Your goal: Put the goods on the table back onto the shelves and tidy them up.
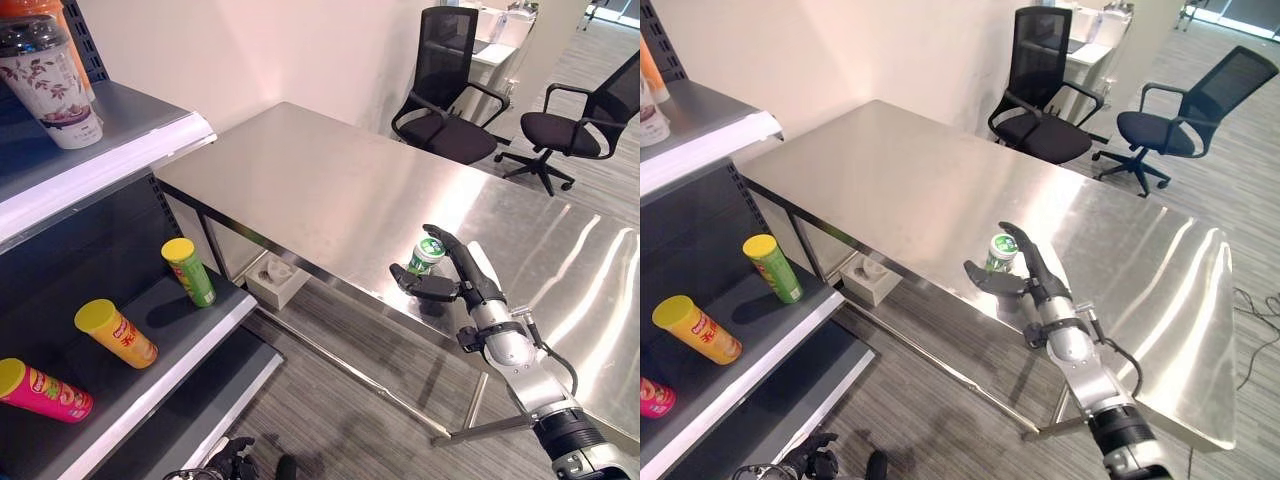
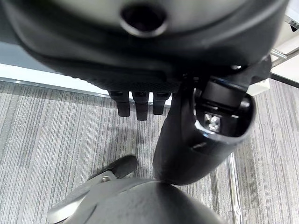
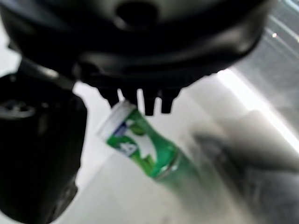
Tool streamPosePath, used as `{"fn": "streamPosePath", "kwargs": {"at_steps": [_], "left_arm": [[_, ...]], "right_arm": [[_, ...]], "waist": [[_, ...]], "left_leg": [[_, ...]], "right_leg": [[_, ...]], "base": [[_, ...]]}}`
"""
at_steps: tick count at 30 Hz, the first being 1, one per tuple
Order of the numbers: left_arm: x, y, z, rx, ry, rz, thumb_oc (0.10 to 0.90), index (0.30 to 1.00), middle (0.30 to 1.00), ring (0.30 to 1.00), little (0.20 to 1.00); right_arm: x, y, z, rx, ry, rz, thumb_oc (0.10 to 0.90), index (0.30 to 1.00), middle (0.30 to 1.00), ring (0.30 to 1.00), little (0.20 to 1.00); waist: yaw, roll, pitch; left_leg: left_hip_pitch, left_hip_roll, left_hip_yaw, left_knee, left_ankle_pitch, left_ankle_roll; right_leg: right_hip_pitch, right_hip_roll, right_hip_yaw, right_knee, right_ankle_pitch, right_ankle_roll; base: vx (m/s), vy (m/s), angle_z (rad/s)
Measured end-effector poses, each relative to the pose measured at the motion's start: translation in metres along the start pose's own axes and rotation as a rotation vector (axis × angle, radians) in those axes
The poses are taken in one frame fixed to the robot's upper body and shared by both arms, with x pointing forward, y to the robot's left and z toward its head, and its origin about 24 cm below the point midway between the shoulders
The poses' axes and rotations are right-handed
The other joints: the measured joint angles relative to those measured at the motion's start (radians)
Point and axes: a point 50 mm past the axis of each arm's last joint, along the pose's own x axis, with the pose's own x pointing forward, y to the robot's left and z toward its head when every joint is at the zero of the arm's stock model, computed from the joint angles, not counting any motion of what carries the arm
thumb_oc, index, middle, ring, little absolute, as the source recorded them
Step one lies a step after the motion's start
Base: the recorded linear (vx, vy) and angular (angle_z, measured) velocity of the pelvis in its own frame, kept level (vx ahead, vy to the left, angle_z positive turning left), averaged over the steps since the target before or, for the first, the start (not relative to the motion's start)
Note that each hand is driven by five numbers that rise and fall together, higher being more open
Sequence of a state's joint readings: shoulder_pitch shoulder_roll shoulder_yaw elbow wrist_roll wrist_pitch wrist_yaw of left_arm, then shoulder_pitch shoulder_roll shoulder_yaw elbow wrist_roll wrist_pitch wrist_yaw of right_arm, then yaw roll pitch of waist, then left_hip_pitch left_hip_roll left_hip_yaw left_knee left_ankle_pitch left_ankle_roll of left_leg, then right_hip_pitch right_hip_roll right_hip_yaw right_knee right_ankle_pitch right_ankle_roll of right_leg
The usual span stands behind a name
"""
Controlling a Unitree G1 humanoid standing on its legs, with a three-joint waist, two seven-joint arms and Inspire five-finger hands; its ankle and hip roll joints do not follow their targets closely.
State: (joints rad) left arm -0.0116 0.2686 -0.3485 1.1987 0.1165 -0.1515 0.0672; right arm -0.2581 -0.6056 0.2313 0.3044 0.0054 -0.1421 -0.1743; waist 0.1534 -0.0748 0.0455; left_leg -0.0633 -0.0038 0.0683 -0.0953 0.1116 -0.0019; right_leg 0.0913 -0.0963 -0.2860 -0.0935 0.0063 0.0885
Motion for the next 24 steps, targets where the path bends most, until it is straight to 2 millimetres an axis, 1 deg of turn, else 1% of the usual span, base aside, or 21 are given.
{"fn": "streamPosePath", "kwargs": {"at_steps": [1,2,3,17,24], "left_arm": [[-0.0001,-0.0001,0.0,0.0,0.0,0.005,0.8,0.9,0.9,0.9,0.9],[-0.0001,-0.0001,0.0,0.0,0.0,0.007,0.8,0.9,0.9,0.9,0.9],[0.0,-0.0001,-0.0001,0.0,0.0,0.007,0.8,0.9,0.9,0.9,0.9],[-0.0002,-0.0005,-0.0003,-0.001,0.001,0.01,0.8,0.9,0.9,0.9,0.9],[-0.0005,-0.0009,-0.0005,0.006,-0.002,0.028,0.8,0.9,0.9,0.9,0.9]], "right_arm": [[0.0,0.0,-0.0001,0.0,0.001,0.0,0.566,0.549,0.549,0.549,0.549],[0.0,0.0,-0.0001,0.0,0.001,0.0,0.442,0.364,0.364,0.364,0.364],[0.0,0.0,-0.0001,0.0,0.001,-0.002,0.4,0.3,0.3,0.3,0.3],[0.0012,-0.0008,0.0013,-0.005,-0.005,-0.013,0.4,0.3,0.3,0.3,0.3],[0.0011,-0.0015,0.0017,-0.059,-0.015,-0.028,0.4,0.3,0.3,0.3,0.3]], "waist": [[0.0,0.0,0.0],[0.0,0.0,0.0],[0.0,0.0,0.0],[-0.001,0.0,0.0],[-0.001,0.001,0.0]], "left_leg": [[0.0,-0.001,0.0,0.0,0.0,0.0],[0.0,-0.001,0.0,0.0,0.0,0.0],[0.0,-0.001,-0.001,0.0,0.0,0.0],[0.002,-0.001,-0.006,0.003,0.002,0.001],[0.003,0.0,-0.008,0.004,0.004,0.003]], "right_leg": [[0.0,-0.001,-0.001,0.0,0.0,0.0],[0.0,-0.001,-0.002,0.0,0.0,0.0],[0.001,-0.001,-0.004,0.0,0.0,0.0],[0.005,0.0,-0.009,0.0,0.0,0.0],[0.006,0.0,-0.009,0.0,0.0,0.0]], "base": [[0.0,0.0,0.0],[0.0,0.0,0.0],[0.0,0.0,0.0],[0.0,0.0,0.0],[0.0,0.0,0.0]]}}
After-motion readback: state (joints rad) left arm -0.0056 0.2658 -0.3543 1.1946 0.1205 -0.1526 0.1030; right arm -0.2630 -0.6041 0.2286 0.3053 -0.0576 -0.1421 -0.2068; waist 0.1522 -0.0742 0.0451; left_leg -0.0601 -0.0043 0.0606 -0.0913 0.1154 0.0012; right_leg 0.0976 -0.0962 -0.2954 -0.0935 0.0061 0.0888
